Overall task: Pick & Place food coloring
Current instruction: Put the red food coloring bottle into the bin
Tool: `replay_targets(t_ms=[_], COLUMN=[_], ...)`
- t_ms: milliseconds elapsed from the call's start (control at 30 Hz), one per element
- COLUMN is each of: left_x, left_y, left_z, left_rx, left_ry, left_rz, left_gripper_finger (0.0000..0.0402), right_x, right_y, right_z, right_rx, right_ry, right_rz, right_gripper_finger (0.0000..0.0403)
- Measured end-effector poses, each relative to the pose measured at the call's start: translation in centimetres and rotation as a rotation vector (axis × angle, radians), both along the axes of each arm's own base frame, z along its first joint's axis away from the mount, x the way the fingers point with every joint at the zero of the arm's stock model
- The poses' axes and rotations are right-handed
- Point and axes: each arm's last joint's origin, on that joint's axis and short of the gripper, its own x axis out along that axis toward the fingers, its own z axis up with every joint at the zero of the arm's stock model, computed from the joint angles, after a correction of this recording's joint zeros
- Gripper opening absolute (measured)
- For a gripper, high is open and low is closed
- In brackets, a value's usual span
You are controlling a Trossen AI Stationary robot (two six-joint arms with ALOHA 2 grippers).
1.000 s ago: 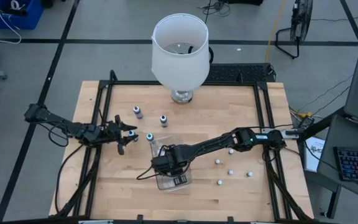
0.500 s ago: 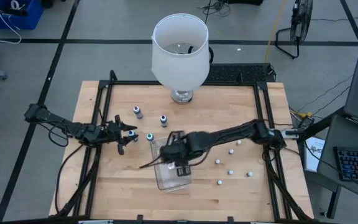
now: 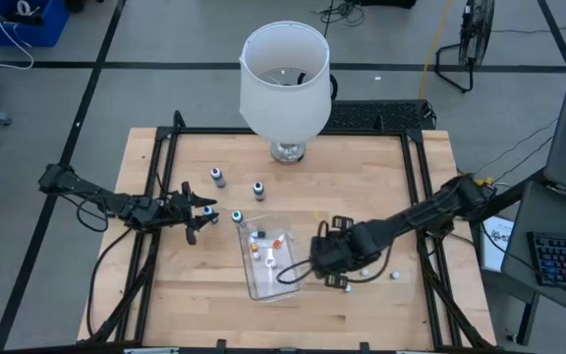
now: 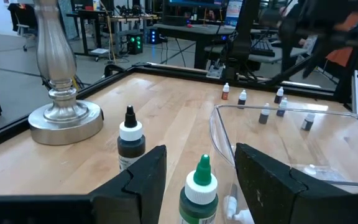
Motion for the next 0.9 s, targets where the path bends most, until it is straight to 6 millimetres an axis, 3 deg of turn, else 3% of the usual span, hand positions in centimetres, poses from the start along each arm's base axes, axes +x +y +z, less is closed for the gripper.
replay_targets(t_ms=[367, 900], left_x=[0.0, 0.0], left_y=[0.0, 0.0], left_z=[0.0, 0.0], left_rx=[0.000, 0.000], left_ry=[0.000, 0.000], left_rz=[0.000, 0.000], left_gripper_finger=[0.0191, 0.0191], right_x=[-4.6, -5.6], right_y=[-1.7, -2.4], right_z=[-6.7, -10.0], right_rx=[0.086, 0.093], right_ry=[0.017, 0.007], right_rz=[-0.054, -0.051], right_gripper_finger=[0.0163, 0.0160])
